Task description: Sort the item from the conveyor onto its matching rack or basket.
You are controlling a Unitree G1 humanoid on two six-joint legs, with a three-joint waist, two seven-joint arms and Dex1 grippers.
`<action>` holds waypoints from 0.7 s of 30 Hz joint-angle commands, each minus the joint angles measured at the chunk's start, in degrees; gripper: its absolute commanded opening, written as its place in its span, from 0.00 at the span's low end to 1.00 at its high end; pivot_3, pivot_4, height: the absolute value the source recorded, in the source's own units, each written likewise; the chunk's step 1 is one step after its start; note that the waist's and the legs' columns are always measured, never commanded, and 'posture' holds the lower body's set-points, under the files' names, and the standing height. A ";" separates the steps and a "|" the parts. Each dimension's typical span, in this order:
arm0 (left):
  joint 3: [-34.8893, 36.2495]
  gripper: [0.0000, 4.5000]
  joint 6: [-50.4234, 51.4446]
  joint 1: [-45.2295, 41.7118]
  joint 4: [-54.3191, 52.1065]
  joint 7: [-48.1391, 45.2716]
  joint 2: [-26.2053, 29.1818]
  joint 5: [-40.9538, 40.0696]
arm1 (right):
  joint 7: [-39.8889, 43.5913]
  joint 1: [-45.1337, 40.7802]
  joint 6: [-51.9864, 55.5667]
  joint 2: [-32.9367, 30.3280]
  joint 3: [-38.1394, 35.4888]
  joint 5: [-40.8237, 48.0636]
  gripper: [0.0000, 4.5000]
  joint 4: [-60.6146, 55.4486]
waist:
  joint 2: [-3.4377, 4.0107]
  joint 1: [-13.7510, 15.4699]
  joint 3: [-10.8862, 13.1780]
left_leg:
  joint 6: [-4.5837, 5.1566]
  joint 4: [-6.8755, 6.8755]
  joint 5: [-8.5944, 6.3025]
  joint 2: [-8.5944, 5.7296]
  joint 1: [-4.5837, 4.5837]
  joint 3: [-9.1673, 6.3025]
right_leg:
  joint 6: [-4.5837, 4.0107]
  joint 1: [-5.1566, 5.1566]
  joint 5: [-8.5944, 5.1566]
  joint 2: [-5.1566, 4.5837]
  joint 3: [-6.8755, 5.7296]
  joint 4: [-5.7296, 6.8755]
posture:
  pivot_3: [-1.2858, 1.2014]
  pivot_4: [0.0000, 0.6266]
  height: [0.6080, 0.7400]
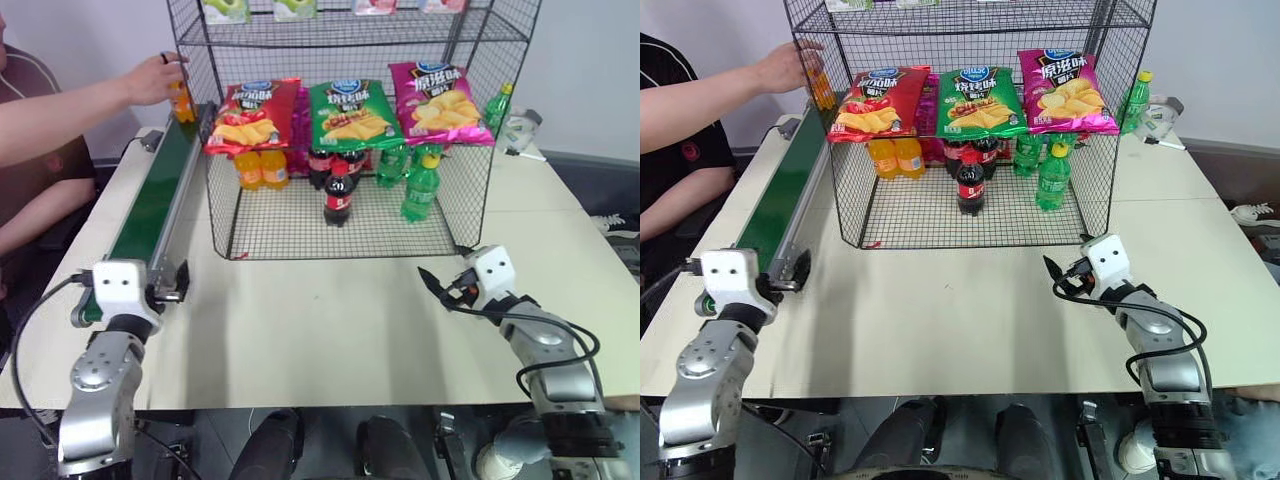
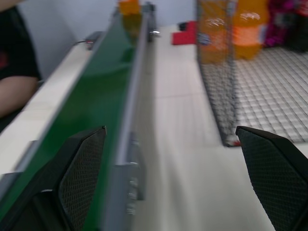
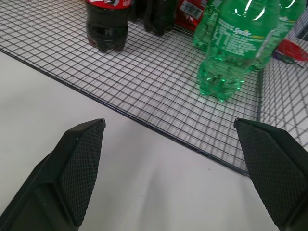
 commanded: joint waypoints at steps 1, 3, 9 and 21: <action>2.61 1.00 0.24 0.15 -1.26 0.03 1.02 -1.47 | -0.07 -1.40 -1.54 0.40 -0.06 0.04 0.99 -0.35 | 0.00 -0.01 0.00 | 0.00 0.00 0.00 0.00 0.00 0.01 | 0.00 0.00 0.00 0.00 0.01 0.00 | 0.52 0.24 1.00; 3.00 1.00 0.40 0.40 -0.92 -0.16 1.14 -1.95 | -0.14 -1.73 -1.84 0.70 0.21 -0.18 0.99 -0.02 | 0.00 -0.04 0.00 | 0.00 0.00 0.00 0.00 0.00 0.01 | 0.01 0.00 0.00 0.00 0.01 -0.01 | 0.52 0.24 1.00; 2.86 1.00 -0.31 0.64 0.16 -0.74 1.46 -2.20 | -0.73 -2.19 -2.40 1.35 0.57 -0.71 0.99 0.21 | 0.00 0.02 0.00 | -0.01 0.00 0.00 0.00 0.00 0.00 | -0.02 0.00 -0.01 0.00 0.00 -0.01 | 0.52 0.24 1.00; 2.94 1.00 -1.42 -0.11 3.55 0.21 0.78 -2.17 | 3.50 -2.20 0.43 1.59 1.14 3.19 0.99 -1.80 | 0.00 -0.02 0.00 | -0.01 0.00 0.00 0.00 0.01 0.00 | -0.03 0.00 -0.01 0.00 0.01 -0.01 | 0.52 0.24 1.00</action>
